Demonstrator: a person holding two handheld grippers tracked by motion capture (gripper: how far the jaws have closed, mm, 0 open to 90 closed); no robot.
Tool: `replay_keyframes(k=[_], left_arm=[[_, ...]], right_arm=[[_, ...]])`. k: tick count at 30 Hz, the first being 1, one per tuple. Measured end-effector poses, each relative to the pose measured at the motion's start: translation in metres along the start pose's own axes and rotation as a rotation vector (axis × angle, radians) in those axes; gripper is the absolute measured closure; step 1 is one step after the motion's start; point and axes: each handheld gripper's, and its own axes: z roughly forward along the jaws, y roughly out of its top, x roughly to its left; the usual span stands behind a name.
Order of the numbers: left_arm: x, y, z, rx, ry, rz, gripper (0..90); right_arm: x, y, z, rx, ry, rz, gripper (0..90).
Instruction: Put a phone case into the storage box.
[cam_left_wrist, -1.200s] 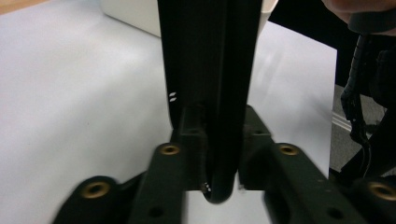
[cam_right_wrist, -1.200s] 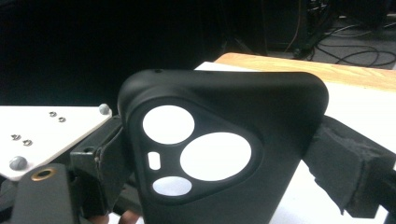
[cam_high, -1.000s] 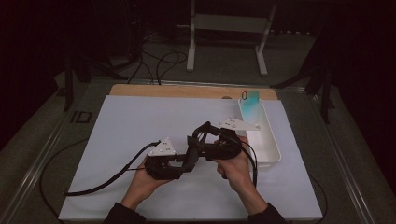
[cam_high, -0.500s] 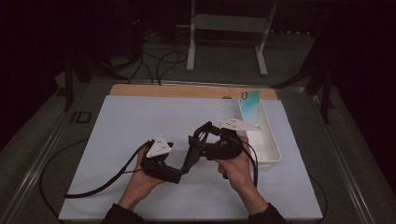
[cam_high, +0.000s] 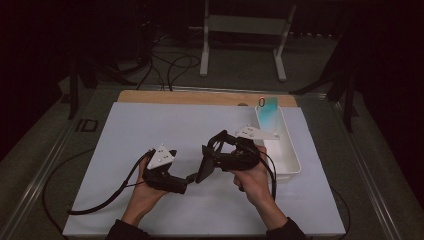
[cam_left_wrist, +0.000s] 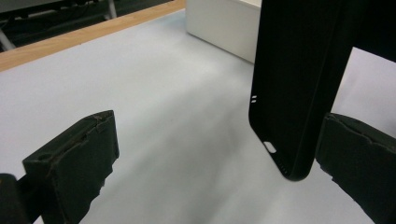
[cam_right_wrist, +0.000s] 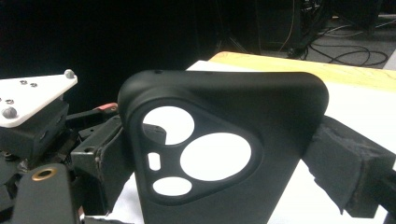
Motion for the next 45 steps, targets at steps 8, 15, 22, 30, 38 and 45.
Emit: replay_keyframes(k=[8,15,22,30,38,45], left_arm=[[0.012,-0.012,-0.009,-0.007,0.01,-0.02,0.3],[0.02,-0.022,-0.018,-0.024,0.031,-0.032,0.3],[0.027,-0.03,-0.024,-0.03,0.049,-0.038,0.3],[0.032,-0.042,-0.031,-0.052,0.058,-0.048,0.3],[0.037,-0.052,-0.04,-0.077,0.063,-0.054,0.3],[0.04,-0.065,-0.05,-0.078,0.108,-0.041,0.3]], right_arm=[[0.0,0.0,0.001,0.004,0.0,-0.003,14.2],[0.0,0.0,0.002,0.006,-0.002,-0.005,14.2],[-0.001,0.001,0.002,0.009,-0.006,-0.006,14.3],[-0.003,0.003,0.002,0.008,-0.015,-0.01,14.2],[-0.008,0.005,0.001,0.006,-0.031,-0.01,14.2],[-0.011,0.007,0.001,0.003,-0.039,-0.007,14.2]])
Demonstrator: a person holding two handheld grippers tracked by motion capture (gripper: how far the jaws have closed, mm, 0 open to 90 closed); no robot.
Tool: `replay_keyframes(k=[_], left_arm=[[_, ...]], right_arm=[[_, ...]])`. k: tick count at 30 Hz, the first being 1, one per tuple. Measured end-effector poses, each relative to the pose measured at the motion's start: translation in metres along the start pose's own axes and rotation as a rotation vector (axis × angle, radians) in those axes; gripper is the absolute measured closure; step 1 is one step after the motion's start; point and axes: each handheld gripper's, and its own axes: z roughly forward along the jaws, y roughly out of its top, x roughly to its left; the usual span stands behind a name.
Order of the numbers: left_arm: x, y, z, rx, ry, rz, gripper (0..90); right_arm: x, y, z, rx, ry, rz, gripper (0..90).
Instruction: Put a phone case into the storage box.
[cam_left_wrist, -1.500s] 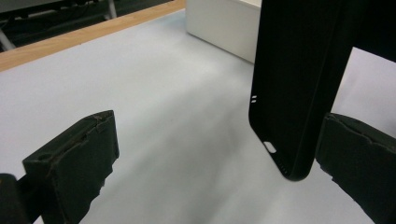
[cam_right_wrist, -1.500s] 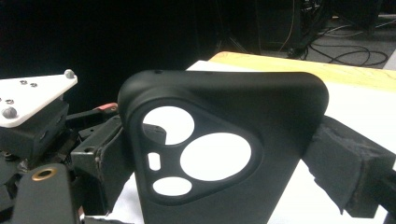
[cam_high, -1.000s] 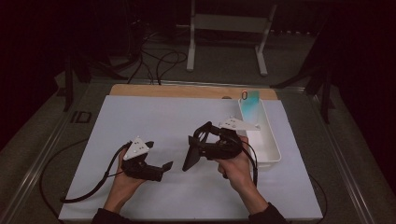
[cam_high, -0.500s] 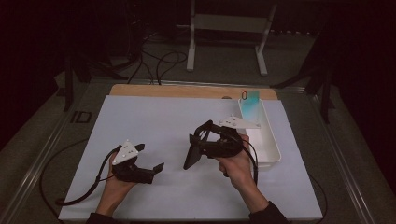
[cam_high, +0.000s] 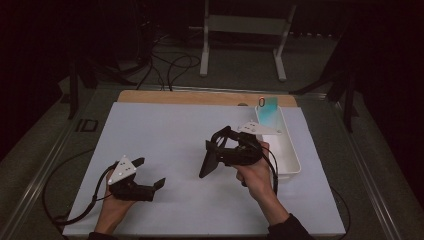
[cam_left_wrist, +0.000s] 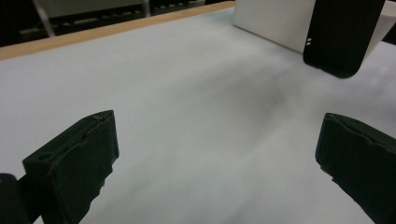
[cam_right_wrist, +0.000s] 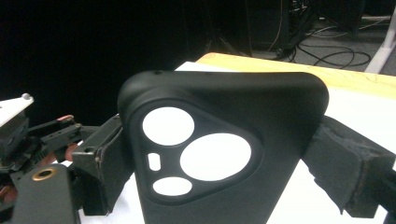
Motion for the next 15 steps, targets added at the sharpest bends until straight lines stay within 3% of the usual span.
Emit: replay_keyframes(k=[15], left_arm=[[0.005,-0.011,-0.01,-0.013,0.053,0.001,0.3]], right_arm=[[-0.004,0.009,0.004,0.001,-0.023,-0.016,14.2]])
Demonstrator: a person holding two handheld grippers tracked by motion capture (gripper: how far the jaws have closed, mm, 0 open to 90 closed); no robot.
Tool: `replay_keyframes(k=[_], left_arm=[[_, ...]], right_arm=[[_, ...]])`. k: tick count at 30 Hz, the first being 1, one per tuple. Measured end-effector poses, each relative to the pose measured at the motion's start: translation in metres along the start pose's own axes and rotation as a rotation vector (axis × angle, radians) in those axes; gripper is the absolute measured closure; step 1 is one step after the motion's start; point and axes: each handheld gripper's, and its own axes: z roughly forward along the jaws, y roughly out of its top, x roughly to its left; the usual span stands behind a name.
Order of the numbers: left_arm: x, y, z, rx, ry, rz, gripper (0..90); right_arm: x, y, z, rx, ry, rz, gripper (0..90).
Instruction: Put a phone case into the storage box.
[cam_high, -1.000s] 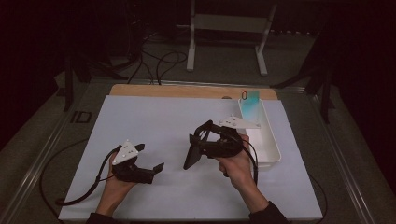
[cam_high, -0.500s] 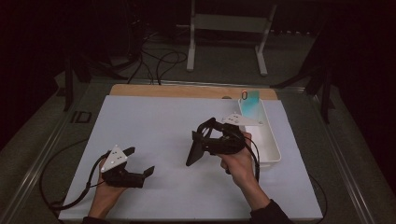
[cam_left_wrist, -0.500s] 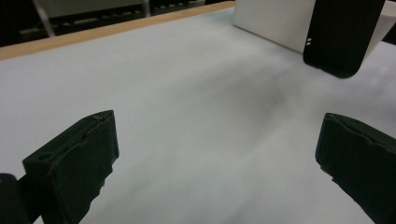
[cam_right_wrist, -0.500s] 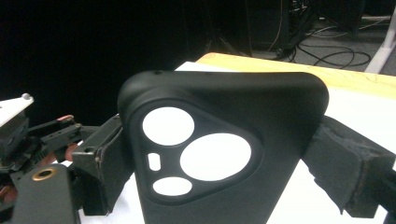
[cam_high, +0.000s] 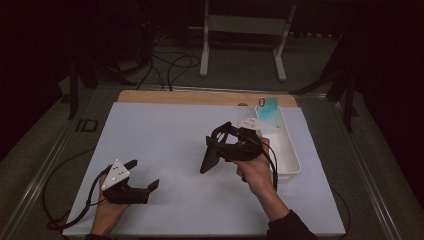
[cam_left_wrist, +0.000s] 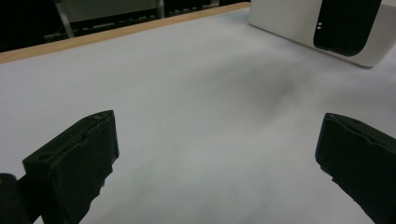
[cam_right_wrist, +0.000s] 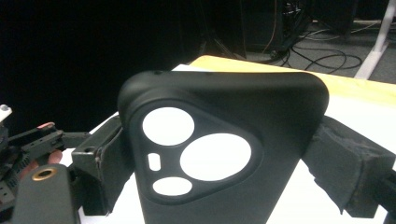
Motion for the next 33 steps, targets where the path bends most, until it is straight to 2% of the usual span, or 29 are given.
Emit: replay_keyframes(k=[17,33], left_arm=[[0.002,-0.003,-0.001,0.0,0.021,-0.001,0.3],[0.002,-0.003,-0.001,0.005,0.024,0.002,0.3]], right_arm=[[-0.008,0.017,0.006,0.003,-0.044,-0.027,14.2],[-0.03,0.034,0.014,0.003,-0.122,-0.031,14.3]])
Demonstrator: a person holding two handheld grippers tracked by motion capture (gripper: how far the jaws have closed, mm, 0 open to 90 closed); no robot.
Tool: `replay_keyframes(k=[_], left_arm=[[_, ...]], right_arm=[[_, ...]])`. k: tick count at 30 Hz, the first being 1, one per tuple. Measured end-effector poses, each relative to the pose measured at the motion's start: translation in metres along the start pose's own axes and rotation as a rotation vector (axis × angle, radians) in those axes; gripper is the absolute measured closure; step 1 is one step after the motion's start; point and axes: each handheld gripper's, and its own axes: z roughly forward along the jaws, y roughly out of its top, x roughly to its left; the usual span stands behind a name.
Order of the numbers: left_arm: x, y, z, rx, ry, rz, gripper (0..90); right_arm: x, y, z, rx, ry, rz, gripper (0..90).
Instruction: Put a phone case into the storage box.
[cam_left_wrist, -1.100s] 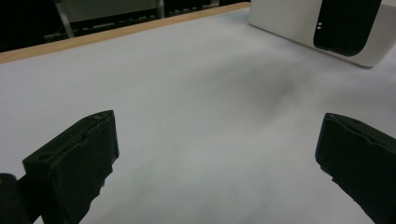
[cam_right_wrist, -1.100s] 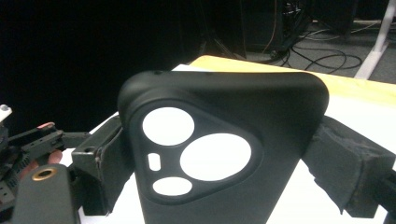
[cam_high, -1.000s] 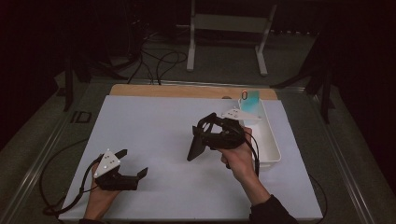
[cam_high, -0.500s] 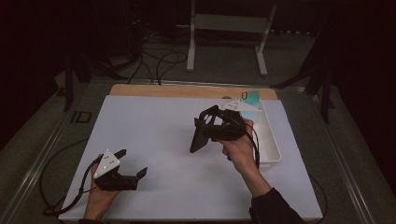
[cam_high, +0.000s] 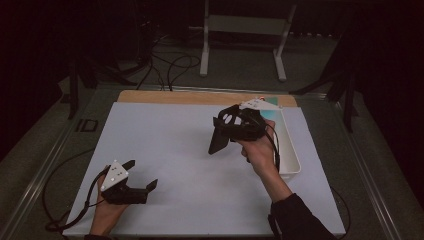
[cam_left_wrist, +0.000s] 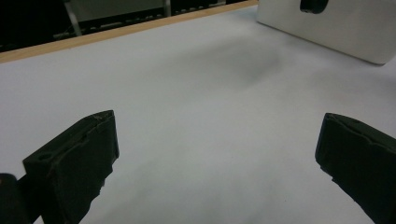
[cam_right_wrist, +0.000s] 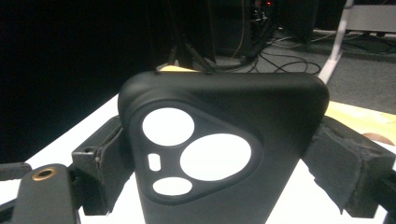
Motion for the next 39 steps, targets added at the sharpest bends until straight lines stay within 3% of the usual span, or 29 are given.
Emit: replay_keyframes(k=[39], left_arm=[[-0.001,-0.001,0.001,0.002,0.007,0.003,0.3]], right_arm=[[-0.042,0.021,0.011,-0.014,-0.118,0.026,14.3]])
